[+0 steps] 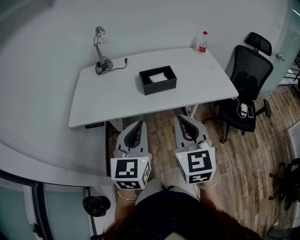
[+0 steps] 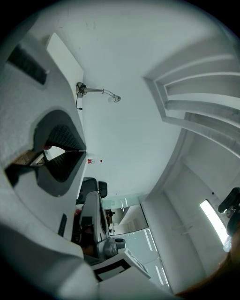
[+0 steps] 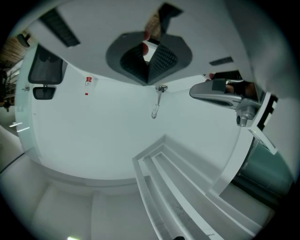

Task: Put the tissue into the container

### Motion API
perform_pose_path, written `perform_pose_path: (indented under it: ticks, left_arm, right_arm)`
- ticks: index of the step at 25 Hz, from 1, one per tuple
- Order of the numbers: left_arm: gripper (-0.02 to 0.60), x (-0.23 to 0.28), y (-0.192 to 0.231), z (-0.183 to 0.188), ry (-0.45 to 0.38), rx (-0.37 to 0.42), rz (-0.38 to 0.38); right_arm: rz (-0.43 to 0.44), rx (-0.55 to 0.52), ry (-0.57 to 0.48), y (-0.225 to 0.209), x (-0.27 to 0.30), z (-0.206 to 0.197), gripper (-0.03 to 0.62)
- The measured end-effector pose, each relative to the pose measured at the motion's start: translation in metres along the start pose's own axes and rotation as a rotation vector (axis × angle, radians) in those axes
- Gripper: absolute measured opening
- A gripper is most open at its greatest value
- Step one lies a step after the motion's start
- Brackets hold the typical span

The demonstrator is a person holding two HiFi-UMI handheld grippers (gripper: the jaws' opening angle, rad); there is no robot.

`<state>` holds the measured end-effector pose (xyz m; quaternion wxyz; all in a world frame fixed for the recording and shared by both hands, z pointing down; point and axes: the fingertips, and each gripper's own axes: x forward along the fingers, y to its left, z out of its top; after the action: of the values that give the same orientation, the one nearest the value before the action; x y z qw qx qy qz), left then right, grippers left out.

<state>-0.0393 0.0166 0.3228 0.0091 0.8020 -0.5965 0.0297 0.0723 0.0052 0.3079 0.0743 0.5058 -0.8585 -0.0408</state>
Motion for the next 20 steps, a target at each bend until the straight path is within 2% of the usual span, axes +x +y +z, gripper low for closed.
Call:
perform_pose_path:
  ticks: [20]
  left_arm:
    - [0.028, -0.047, -0.078, -0.011, 0.032, 0.0, 0.039]
  right_arm:
    - [0.047, -0.031, -0.022, -0.017, -0.08, -0.014, 0.02]
